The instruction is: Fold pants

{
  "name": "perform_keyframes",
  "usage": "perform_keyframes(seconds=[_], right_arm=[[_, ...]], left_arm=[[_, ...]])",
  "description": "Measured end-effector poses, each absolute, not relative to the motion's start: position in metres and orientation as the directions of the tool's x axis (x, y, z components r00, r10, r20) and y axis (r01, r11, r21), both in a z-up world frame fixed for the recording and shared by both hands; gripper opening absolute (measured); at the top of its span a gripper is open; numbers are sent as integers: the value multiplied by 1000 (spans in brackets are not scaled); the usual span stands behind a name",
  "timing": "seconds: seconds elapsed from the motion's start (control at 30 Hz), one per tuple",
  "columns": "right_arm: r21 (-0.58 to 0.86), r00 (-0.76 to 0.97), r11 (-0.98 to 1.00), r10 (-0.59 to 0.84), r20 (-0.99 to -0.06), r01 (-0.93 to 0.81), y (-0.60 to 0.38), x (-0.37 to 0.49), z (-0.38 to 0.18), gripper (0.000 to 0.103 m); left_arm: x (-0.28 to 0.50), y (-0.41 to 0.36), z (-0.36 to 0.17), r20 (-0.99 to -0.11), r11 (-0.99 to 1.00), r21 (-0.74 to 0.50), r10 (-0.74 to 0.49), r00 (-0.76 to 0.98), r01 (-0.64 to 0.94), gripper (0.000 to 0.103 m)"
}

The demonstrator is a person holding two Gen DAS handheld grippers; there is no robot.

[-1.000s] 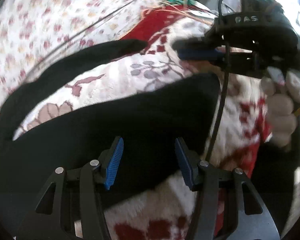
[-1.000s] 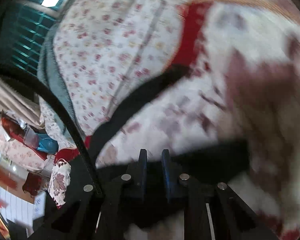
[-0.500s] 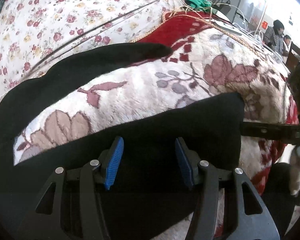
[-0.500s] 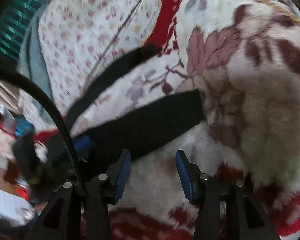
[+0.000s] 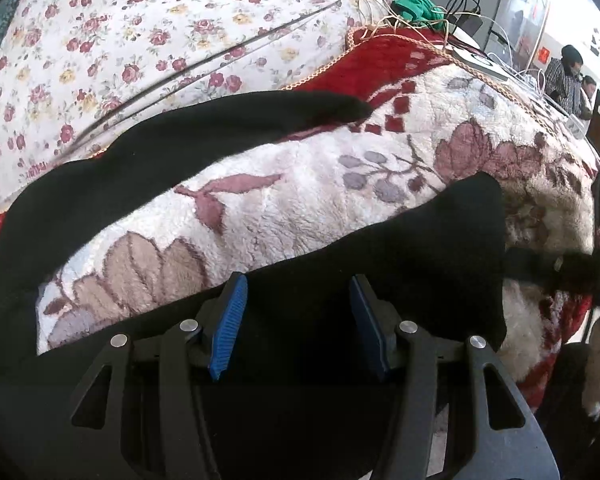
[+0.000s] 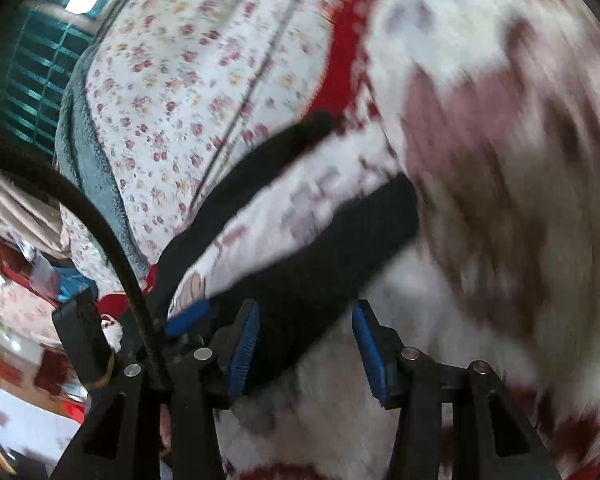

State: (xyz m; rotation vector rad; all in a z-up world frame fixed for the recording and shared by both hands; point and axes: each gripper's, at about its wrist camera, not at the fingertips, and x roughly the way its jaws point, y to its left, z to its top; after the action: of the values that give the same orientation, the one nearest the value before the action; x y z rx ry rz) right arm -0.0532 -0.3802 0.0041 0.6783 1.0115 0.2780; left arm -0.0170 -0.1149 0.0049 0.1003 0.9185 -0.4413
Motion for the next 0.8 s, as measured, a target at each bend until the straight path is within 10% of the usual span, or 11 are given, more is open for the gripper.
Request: perform_keyframes(seconds=[0.2, 0.43, 0.8], right_arm=[[704, 476, 710, 613, -630, 17, -360, -33, -2, 53], [917, 688, 395, 679, -255, -51, -406, -38, 25, 57], [646, 576, 754, 477, -664, 120, -398, -80, 17, 57]], left_arm=[[-11, -113, 2, -778, 905, -123, -342, 528, 406, 53], [-13, -117, 1, -774, 908, -98, -327, 542, 407, 53], [-26, -112, 13, -776, 901, -143, -359, 519, 410, 53]])
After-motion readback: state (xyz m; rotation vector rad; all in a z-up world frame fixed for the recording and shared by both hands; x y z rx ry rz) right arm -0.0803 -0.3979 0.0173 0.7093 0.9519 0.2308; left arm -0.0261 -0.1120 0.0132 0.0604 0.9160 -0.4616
